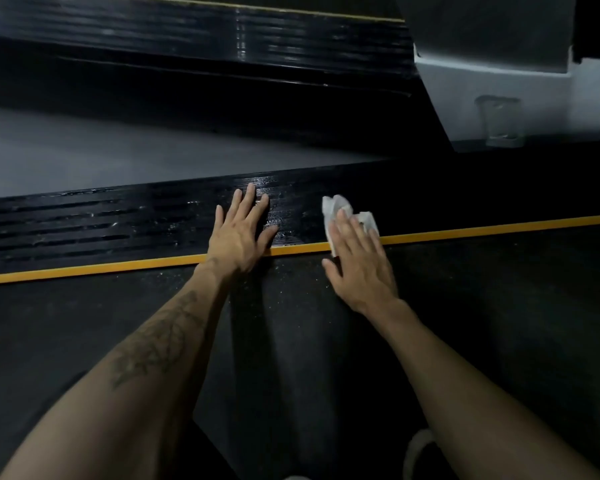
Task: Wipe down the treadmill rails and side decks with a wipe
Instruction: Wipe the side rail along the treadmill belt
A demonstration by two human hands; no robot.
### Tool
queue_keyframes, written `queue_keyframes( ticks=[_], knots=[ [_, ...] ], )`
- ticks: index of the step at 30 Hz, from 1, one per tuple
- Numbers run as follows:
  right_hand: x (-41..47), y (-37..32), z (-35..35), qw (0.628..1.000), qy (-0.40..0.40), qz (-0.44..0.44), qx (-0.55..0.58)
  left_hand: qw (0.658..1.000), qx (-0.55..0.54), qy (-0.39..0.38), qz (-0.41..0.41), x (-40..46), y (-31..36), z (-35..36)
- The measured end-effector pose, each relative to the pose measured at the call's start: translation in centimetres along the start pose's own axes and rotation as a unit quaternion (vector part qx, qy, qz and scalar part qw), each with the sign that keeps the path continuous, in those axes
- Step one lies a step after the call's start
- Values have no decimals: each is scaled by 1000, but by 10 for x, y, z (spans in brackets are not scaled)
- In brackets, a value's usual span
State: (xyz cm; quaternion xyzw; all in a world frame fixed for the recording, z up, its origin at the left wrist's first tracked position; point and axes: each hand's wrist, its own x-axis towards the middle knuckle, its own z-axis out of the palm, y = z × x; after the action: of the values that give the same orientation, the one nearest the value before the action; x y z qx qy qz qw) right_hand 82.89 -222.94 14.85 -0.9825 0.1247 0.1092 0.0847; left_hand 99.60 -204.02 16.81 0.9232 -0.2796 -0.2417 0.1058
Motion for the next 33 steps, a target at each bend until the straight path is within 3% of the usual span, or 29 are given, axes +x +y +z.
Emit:
queue_keyframes(
  ticks=[5,9,13,16,20,23,27,29,33],
  knots=[
    [22,-26,-3,998,-4,58,10,999,1,44,15,-1,-5,10],
    [19,-43,6,998,-5,-63,-5,997,6,79,14,-3,-7,17],
    [11,-4,12,990,36,-136,-23,996,8,89,12,-4,-7,20],
    [12,19,7,993,39,-97,-45,998,7,69,4,-4,-5,14],
    [27,-21,-3,1000,28,5,12,998,-21,64,7,-5,-3,5],
    [26,-44,2,998,8,-61,8,994,-21,103,-21,-8,-4,0],
    [12,-10,11,985,25,-170,-10,991,-18,103,-78,-11,-9,-6],
    [11,5,11,987,36,-154,-34,992,-7,88,-88,-13,-11,-6],
    [28,-22,4,999,37,-26,4,992,-8,81,-97,-11,-11,-4]
  ],
)
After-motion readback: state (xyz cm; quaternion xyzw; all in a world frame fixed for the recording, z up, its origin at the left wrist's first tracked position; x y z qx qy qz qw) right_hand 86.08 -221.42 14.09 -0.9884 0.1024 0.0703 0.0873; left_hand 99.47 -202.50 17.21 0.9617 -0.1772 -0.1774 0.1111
